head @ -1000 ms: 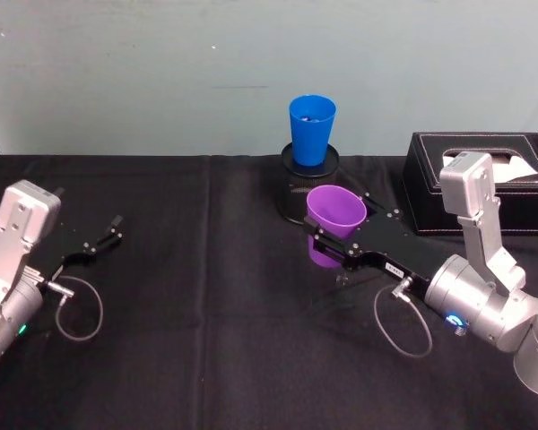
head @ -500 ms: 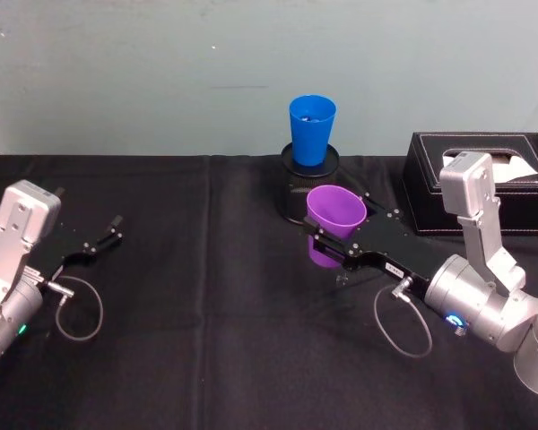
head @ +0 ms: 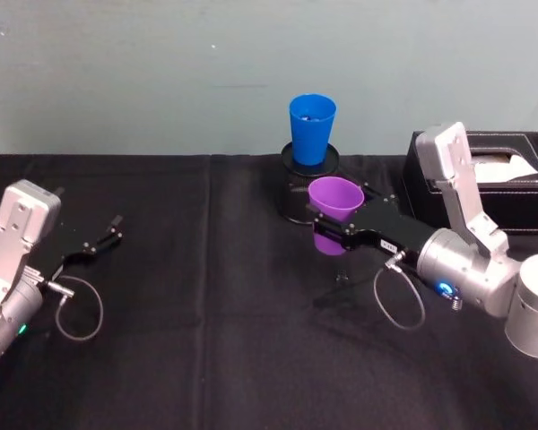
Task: Pick up one cup with a gripper and tap it against the other cup.
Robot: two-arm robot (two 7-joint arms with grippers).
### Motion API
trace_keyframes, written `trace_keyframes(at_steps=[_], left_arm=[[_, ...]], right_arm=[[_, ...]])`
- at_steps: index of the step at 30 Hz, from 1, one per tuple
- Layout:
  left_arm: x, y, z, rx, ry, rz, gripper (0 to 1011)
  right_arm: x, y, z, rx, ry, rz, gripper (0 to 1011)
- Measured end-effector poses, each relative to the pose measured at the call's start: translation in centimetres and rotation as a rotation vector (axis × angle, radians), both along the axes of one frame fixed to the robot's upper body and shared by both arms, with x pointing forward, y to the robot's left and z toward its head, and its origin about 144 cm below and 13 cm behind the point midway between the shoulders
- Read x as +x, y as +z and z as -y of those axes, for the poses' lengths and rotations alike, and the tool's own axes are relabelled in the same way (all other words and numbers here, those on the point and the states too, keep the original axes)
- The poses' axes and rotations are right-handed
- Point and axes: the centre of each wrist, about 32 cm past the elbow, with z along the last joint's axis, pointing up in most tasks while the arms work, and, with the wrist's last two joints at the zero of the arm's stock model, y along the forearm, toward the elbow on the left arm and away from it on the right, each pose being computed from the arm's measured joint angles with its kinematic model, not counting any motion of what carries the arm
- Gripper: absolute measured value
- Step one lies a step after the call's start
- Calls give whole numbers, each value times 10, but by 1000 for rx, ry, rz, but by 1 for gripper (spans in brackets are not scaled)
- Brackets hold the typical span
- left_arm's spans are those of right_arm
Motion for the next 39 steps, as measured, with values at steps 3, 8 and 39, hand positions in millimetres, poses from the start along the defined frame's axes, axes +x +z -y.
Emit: trace_keyframes(at_steps=[3,8,39], left_arm=[[0,0,0,0,0,0,1000],[0,0,0,0,0,0,1000],[0,0,0,0,0,0,1000]], right_arm=[[7,1,-1,-5,-14,-7,733],[24,5,-5,-10,-37,-5,733],[72,16,-17,56,-69,-29,733]])
